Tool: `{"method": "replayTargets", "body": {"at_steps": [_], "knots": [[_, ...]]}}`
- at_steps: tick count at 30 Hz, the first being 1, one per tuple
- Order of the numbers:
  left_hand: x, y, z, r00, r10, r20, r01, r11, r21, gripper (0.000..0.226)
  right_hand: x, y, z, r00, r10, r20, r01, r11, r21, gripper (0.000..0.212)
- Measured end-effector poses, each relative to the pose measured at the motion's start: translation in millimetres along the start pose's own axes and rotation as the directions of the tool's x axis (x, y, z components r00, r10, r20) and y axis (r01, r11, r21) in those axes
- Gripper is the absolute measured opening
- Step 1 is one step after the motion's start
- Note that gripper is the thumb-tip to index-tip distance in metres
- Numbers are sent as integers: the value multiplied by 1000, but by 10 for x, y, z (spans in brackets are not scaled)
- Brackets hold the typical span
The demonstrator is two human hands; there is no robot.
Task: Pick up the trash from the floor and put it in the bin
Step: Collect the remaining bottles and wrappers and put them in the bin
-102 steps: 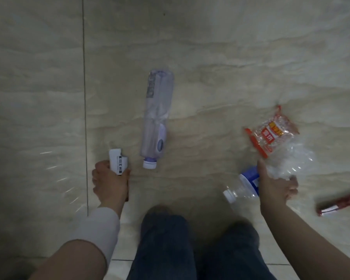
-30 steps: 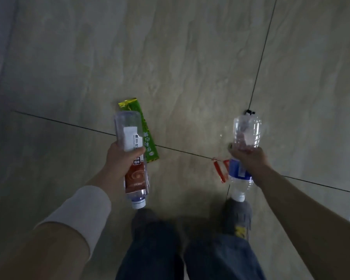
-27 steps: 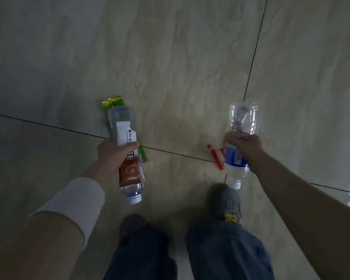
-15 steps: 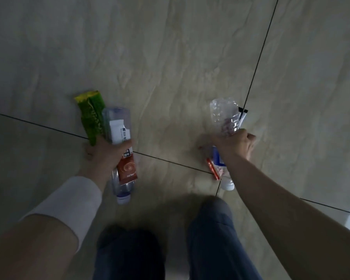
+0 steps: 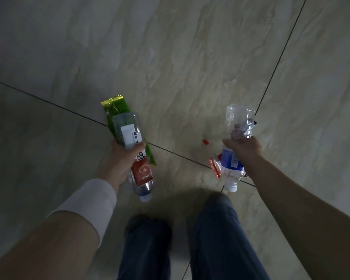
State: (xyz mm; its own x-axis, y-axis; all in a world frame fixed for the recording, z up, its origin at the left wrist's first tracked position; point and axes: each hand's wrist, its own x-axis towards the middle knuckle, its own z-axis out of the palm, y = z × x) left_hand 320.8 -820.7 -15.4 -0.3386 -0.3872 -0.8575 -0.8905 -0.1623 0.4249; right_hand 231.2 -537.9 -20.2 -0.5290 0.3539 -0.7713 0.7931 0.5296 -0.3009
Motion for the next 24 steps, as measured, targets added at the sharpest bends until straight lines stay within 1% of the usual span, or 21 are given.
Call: {"method": "replayTargets", "body": {"at_steps": [3, 6, 9, 11, 12, 13, 15, 16, 17, 19, 21, 23, 24], "knots": [[-392, 41, -167, 1000, 0, 13, 1, 996, -94, 71, -400, -132, -86, 997, -19, 79, 15, 999, 52, 36], [-925, 106, -376, 1000, -19, 20, 22, 977, -212, 81, -914, -299, -211, 982, -19, 187, -3, 993, 117, 38], [-1530, 232, -651, 999, -17, 32, 26, 950, -312, 87, -1492, -471, -341, 969, -35, 246, 2, 991, 134, 44], [-1941, 317, -854, 999, -20, 50, 38, 922, -386, 89, -1870, -594, -409, 958, -53, 283, 6, 986, 166, 42], [-2138, 354, -970, 998, -12, 57, 35, 909, -415, 87, -2066, -664, -427, 948, -63, 312, 3, 982, 187, 42], [-2331, 381, -1082, 997, 7, 72, 25, 899, -437, 80, -2248, -728, -438, 935, -75, 347, 5, 980, 198, 41], [-2614, 392, -1241, 993, 64, 102, -8, 882, -471, 58, -2499, -800, -428, 906, -102, 411, 21, 980, 197, 31], [-2781, 353, -1360, 993, 80, 90, -23, 861, -508, 53, -2669, -832, -400, 883, -118, 454, 39, 983, 180, 25], [-2917, 295, -1460, 994, 86, 65, -36, 834, -551, 51, -2810, -856, -367, 862, -129, 489, 54, 985, 164, 24], [-3157, 98, -1608, 992, 122, -9, -100, 764, -637, 45, -3074, -899, -296, 831, -145, 536, 93, 988, 123, 34], [-3394, -181, -1665, 984, 149, -93, -171, 694, -700, 30, -3318, -867, -254, 807, -158, 569, 138, 987, 79, 43], [-3669, -490, -1659, 979, 111, -170, -202, 630, -750, 20, -3557, -766, -234, 778, -168, 605, 188, 982, 30, 46], [-3817, -650, -1638, 977, 81, -197, -205, 602, -772, 19, -3667, -685, -235, 763, -173, 623, 216, 976, 6, 46]]}}
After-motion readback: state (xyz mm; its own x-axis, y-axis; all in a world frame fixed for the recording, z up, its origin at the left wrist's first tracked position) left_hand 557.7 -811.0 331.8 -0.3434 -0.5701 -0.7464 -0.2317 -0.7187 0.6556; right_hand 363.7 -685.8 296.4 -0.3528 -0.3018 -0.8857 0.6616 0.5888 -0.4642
